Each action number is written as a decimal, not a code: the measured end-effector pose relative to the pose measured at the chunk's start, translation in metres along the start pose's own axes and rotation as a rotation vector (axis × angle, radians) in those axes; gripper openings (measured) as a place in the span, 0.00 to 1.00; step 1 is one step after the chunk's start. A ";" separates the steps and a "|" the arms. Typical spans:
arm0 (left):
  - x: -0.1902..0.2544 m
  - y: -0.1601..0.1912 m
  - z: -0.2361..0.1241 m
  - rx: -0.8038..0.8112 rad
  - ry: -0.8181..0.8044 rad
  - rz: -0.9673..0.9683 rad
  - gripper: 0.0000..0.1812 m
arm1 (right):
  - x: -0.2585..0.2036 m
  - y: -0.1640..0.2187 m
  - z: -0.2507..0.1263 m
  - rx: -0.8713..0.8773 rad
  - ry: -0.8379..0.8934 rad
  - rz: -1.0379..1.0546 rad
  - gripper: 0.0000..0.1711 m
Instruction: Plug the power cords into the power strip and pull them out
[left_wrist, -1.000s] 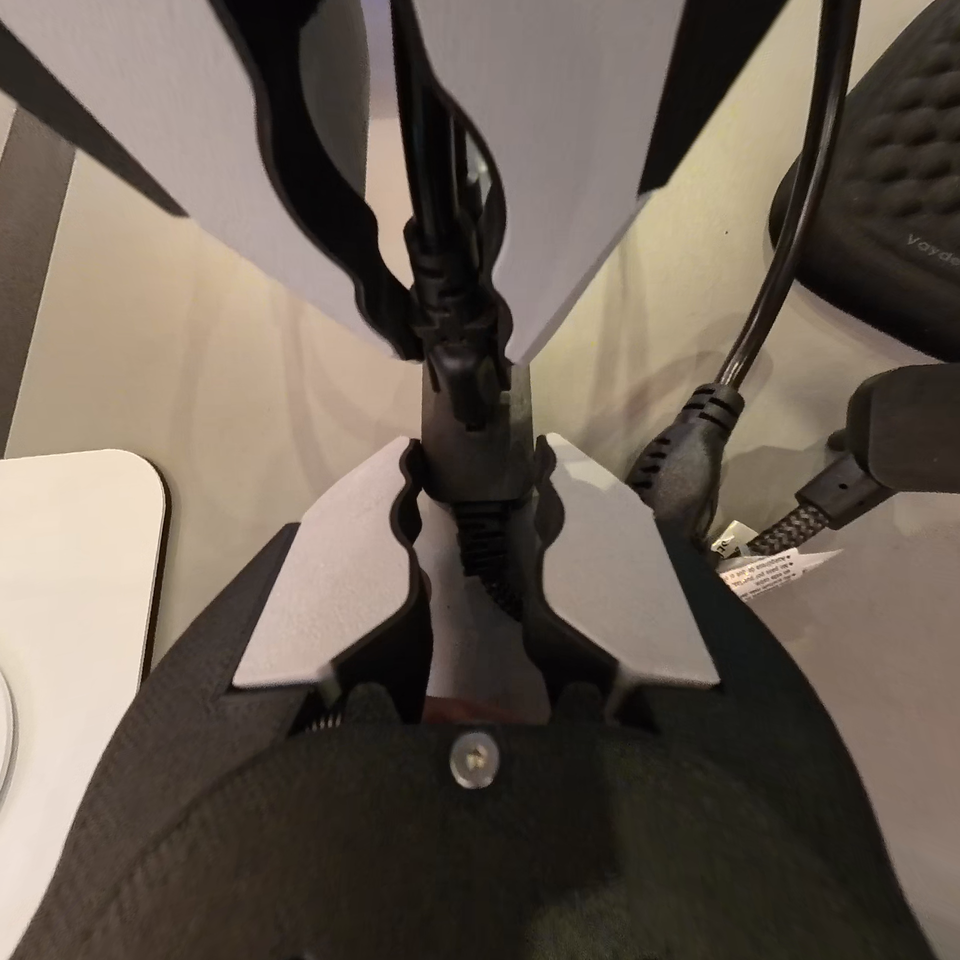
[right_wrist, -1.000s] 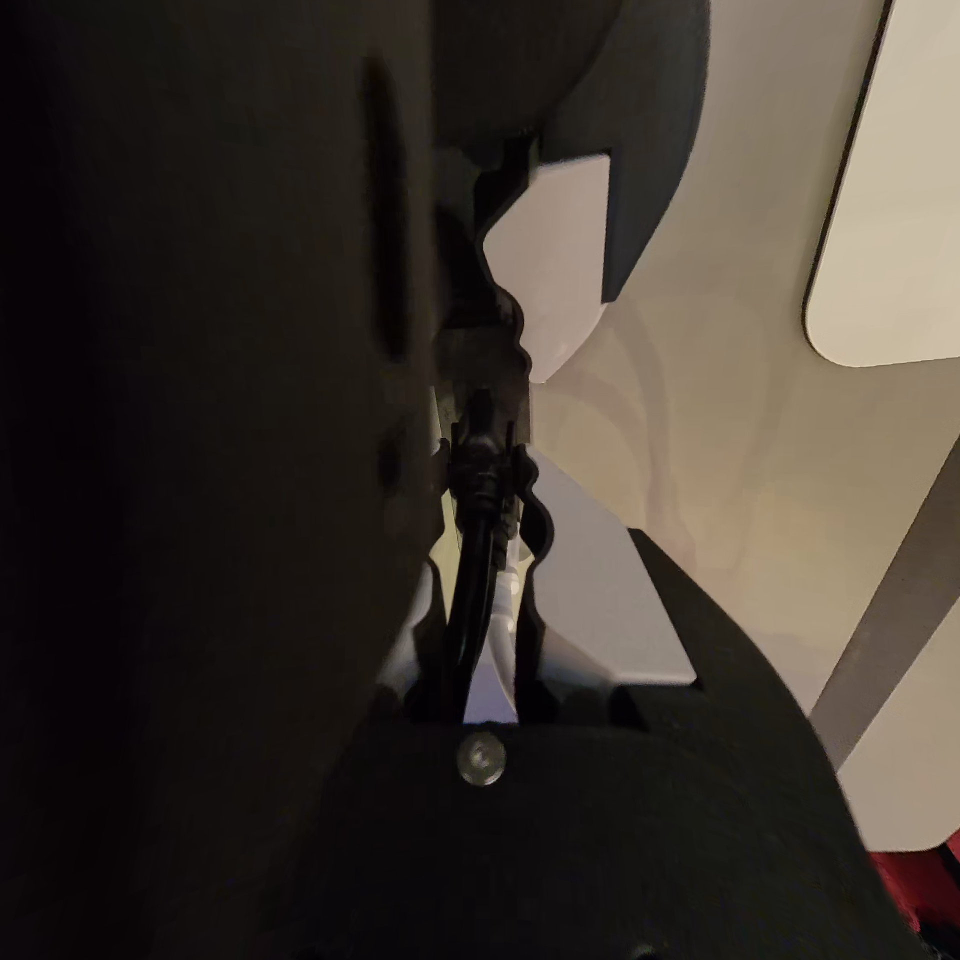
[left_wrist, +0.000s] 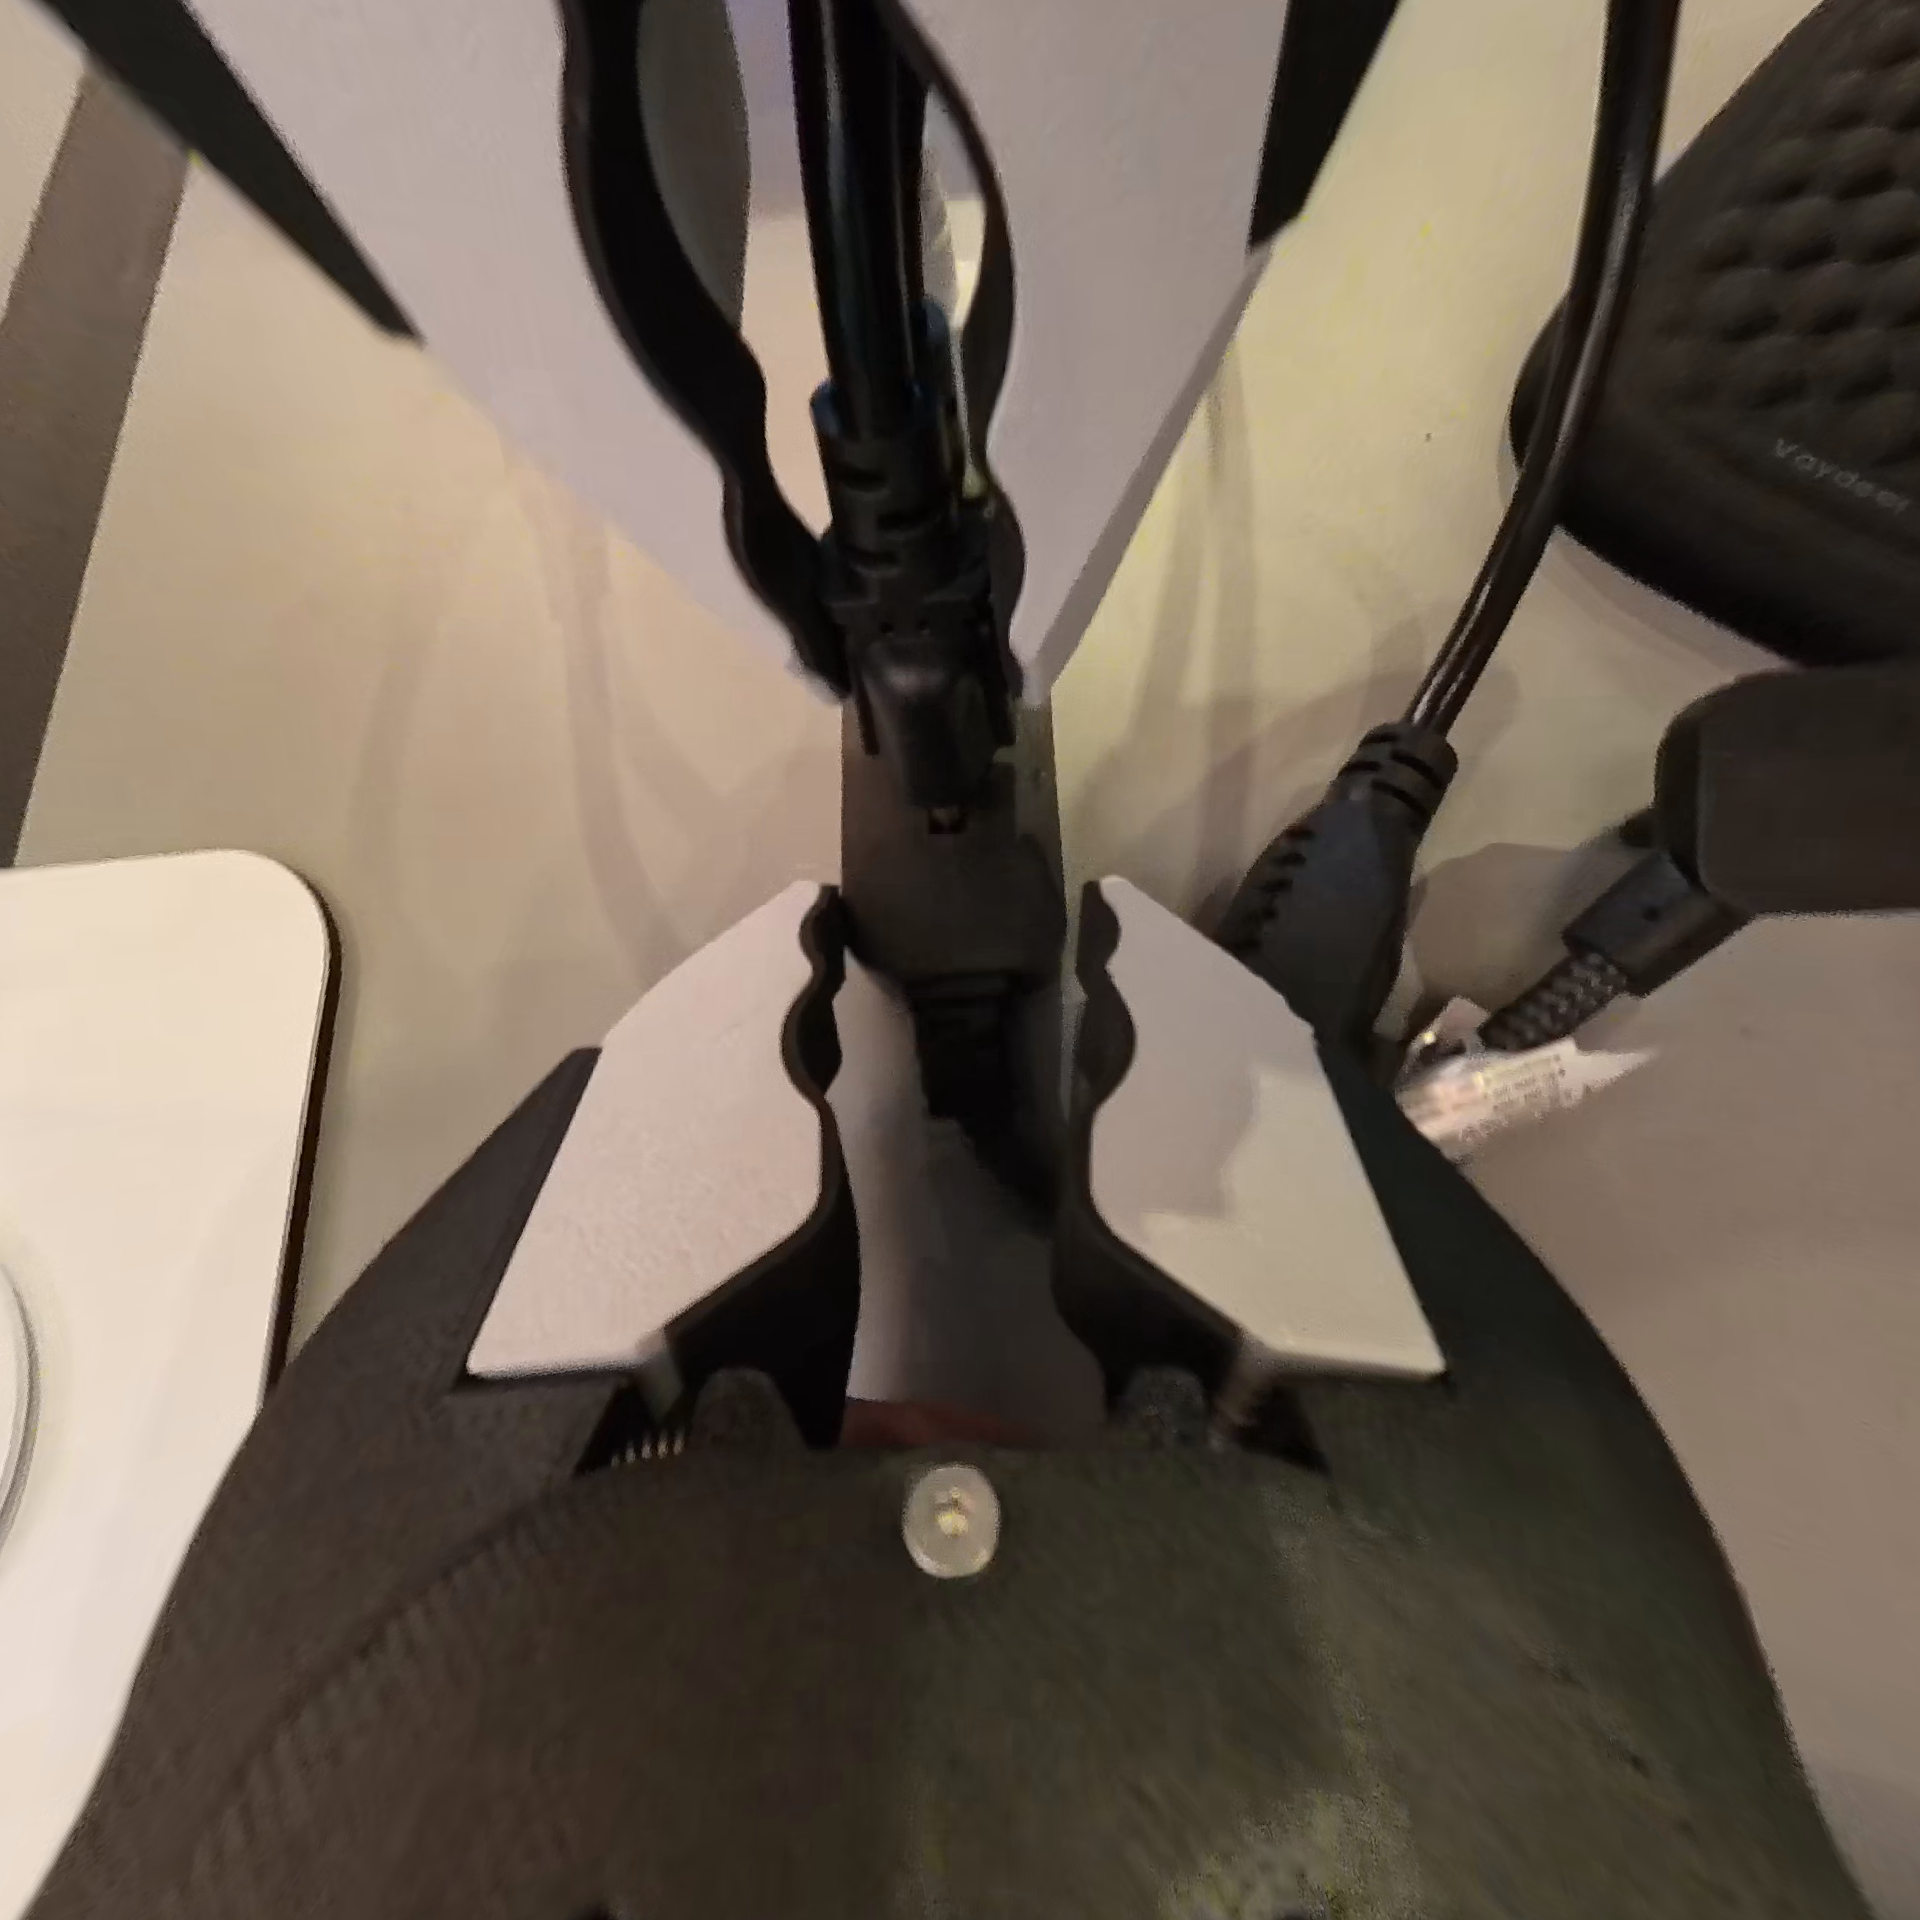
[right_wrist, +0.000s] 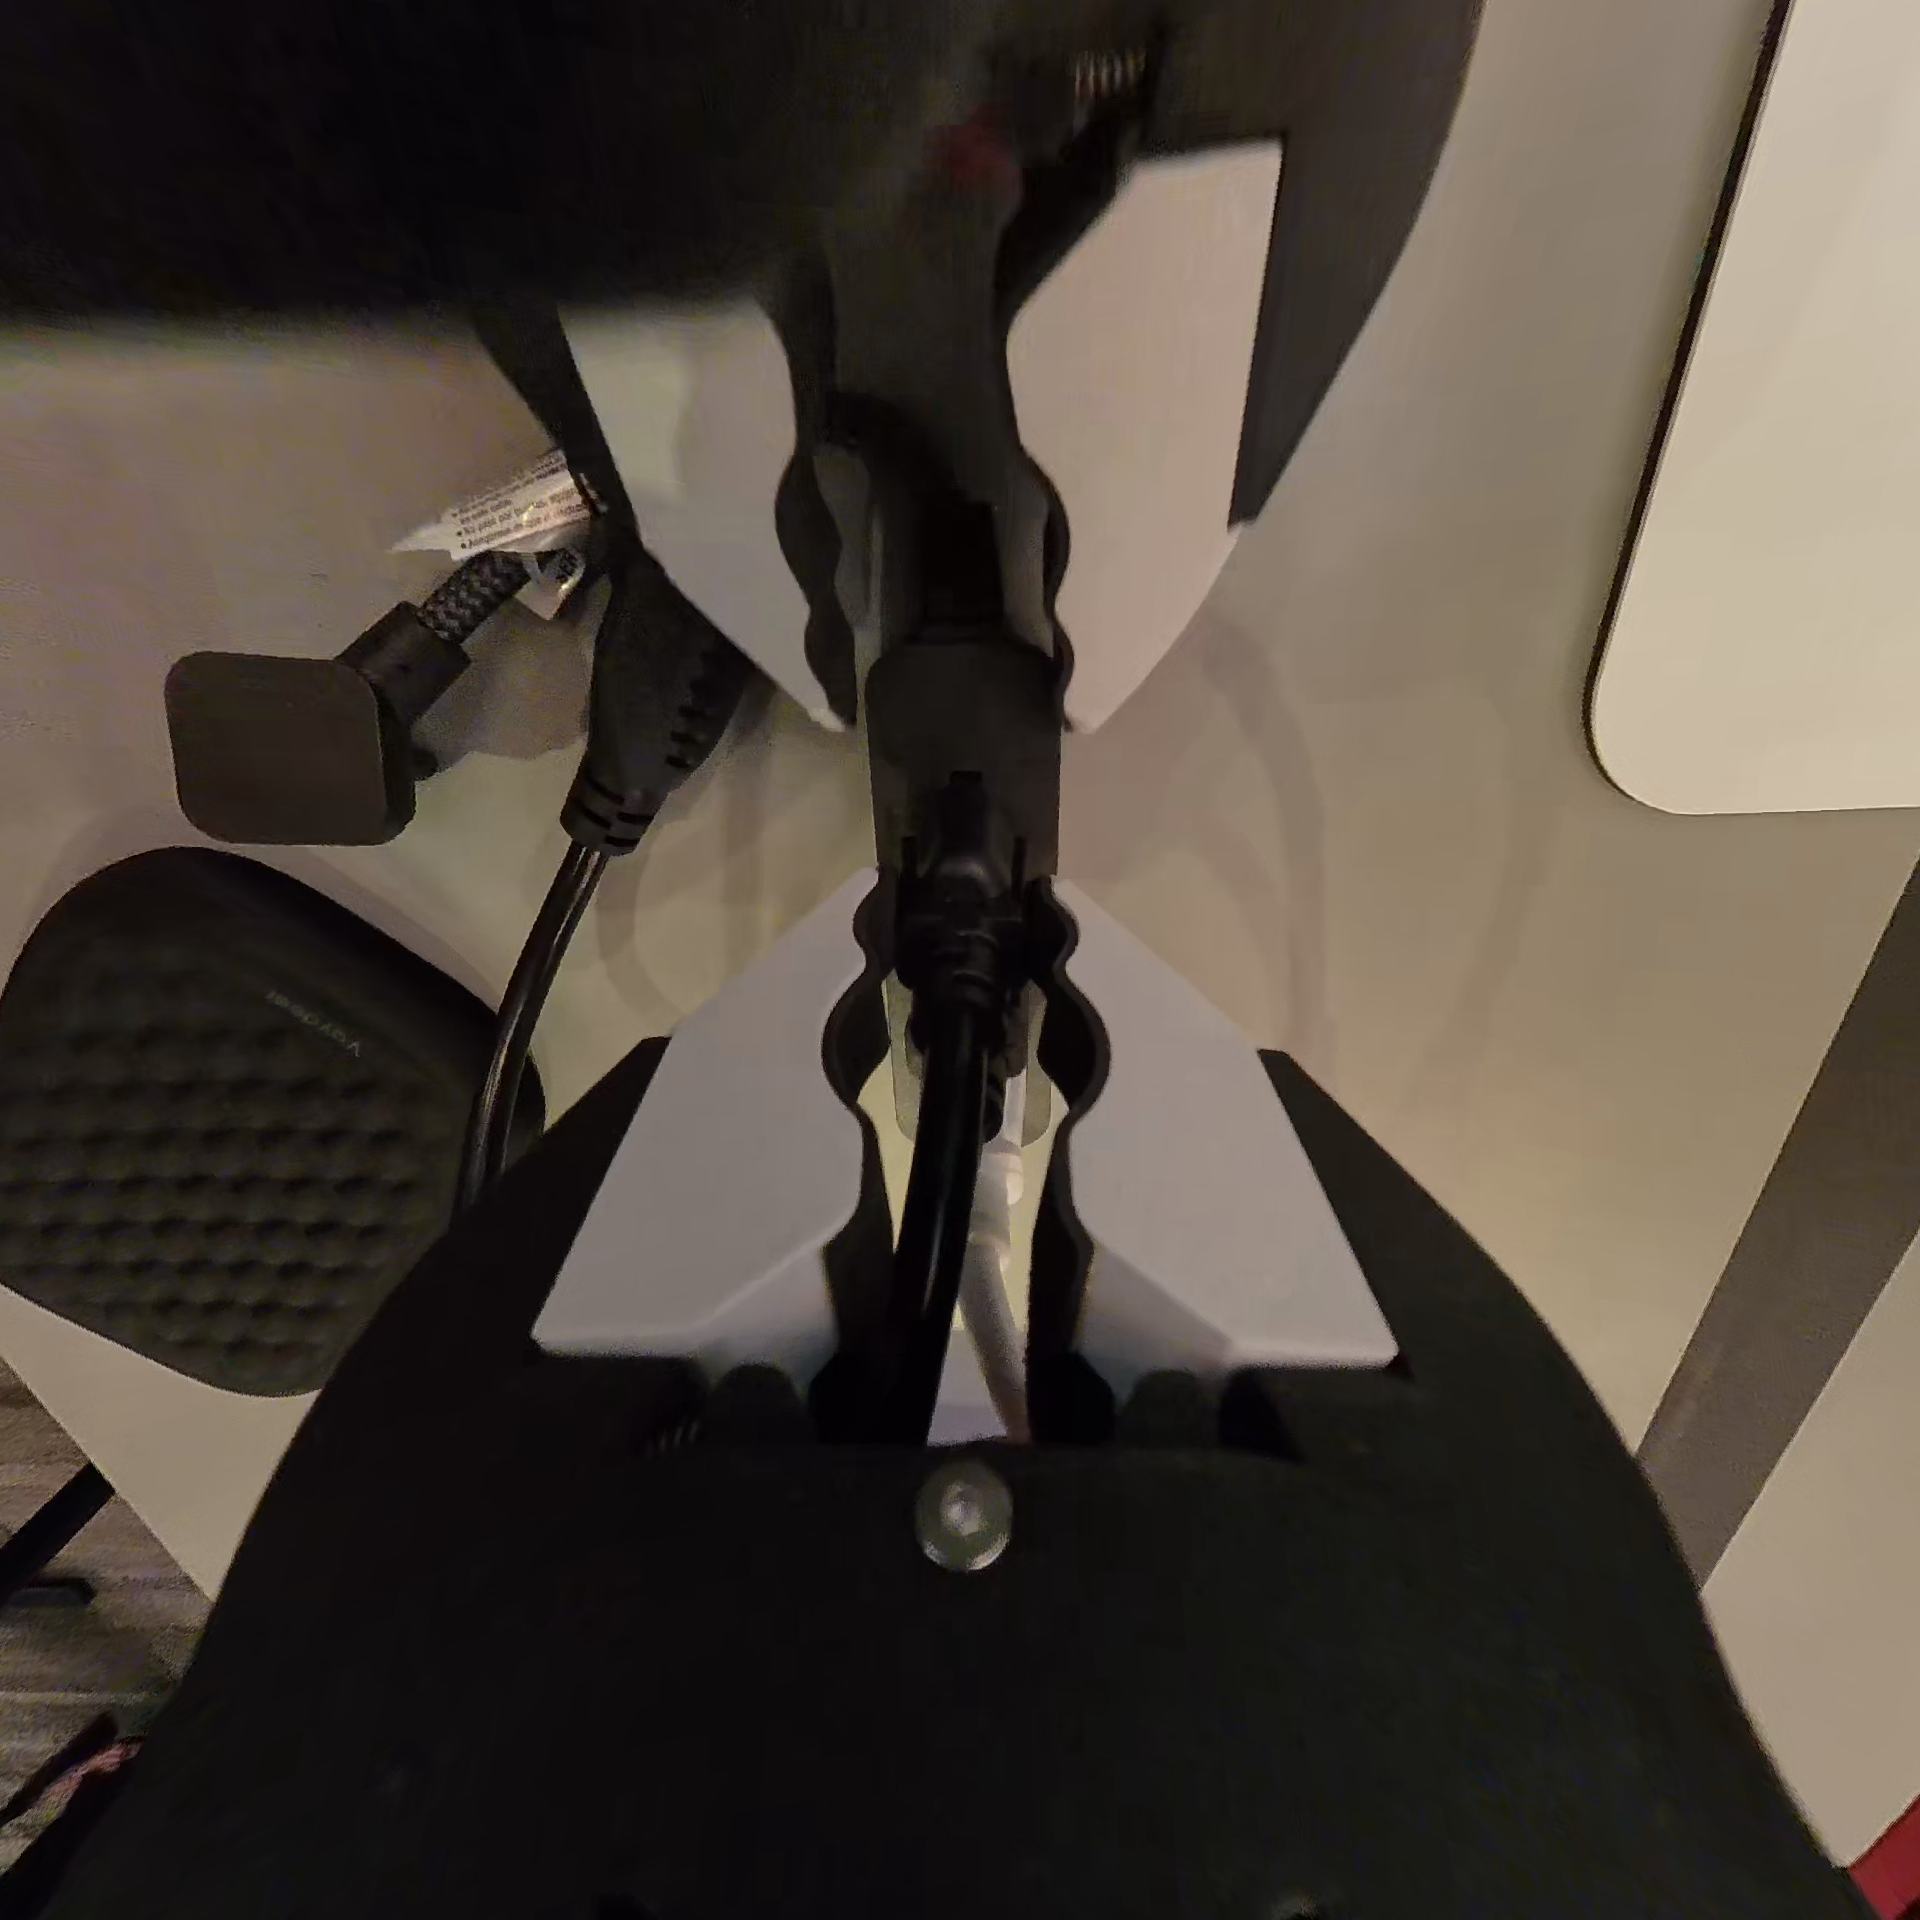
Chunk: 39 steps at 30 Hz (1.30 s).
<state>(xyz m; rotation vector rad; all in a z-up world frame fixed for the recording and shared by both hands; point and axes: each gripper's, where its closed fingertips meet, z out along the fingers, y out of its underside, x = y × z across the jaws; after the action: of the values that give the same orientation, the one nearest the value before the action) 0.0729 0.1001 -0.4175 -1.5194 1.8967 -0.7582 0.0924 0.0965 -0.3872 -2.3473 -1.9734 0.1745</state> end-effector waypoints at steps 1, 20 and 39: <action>-0.001 0.003 -0.004 -0.001 0.002 -0.011 0.22 | 0.000 0.001 0.000 -0.001 -0.001 0.002 0.13; -0.001 -0.002 -0.008 0.039 0.009 -0.033 0.21 | 0.000 0.001 0.004 -0.014 0.061 -0.063 0.13; -0.001 -0.002 -0.008 0.040 0.005 -0.025 0.21 | 0.002 0.000 0.005 -0.007 -0.060 -0.012 0.12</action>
<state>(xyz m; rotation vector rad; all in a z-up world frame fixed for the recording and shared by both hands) 0.0681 0.1015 -0.4105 -1.5205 1.8577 -0.8072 0.0917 0.0985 -0.3926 -2.3610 -2.0172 0.2399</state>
